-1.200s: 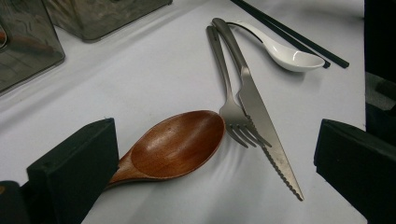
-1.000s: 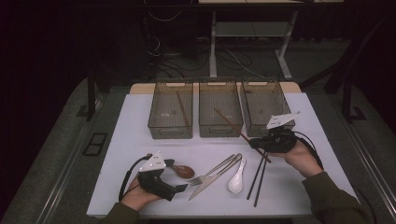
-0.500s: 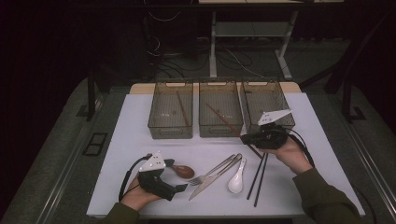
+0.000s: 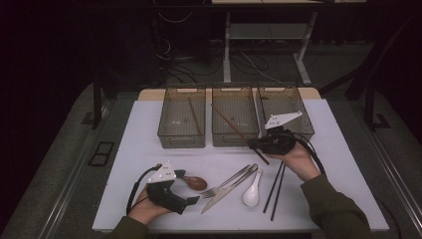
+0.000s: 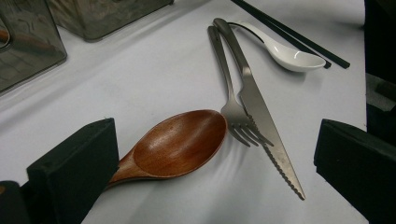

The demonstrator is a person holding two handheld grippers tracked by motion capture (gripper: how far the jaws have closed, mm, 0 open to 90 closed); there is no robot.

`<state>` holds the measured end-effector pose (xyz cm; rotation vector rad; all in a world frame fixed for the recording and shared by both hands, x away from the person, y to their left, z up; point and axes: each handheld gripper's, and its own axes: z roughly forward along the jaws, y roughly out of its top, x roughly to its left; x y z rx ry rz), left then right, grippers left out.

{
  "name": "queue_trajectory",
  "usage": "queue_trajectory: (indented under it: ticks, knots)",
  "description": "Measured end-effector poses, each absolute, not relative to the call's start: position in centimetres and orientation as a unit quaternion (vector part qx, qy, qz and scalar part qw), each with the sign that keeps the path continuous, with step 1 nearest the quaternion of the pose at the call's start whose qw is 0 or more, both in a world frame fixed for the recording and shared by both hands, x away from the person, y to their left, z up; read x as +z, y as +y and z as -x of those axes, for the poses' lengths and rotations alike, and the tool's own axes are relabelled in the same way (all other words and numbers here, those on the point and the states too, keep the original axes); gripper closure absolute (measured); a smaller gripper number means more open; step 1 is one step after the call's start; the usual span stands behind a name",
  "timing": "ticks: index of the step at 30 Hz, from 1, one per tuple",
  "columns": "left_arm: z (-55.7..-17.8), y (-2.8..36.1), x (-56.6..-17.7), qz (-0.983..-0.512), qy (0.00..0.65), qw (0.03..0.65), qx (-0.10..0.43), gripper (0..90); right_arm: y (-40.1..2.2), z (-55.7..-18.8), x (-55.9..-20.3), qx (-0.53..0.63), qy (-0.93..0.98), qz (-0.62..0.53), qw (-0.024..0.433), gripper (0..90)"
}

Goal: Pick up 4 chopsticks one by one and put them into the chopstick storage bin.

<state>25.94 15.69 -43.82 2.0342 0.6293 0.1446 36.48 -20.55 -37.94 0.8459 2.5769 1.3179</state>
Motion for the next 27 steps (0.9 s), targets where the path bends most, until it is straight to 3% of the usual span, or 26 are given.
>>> queue_trajectory:
  ticks: [27]
  knots:
    - [-25.8, 15.7, -43.7, -0.831, 0.259, 0.489, 0.055, 0.0, -13.6, -39.5, -37.2, 0.462, 0.840, -0.277, 0.066, 83.1]
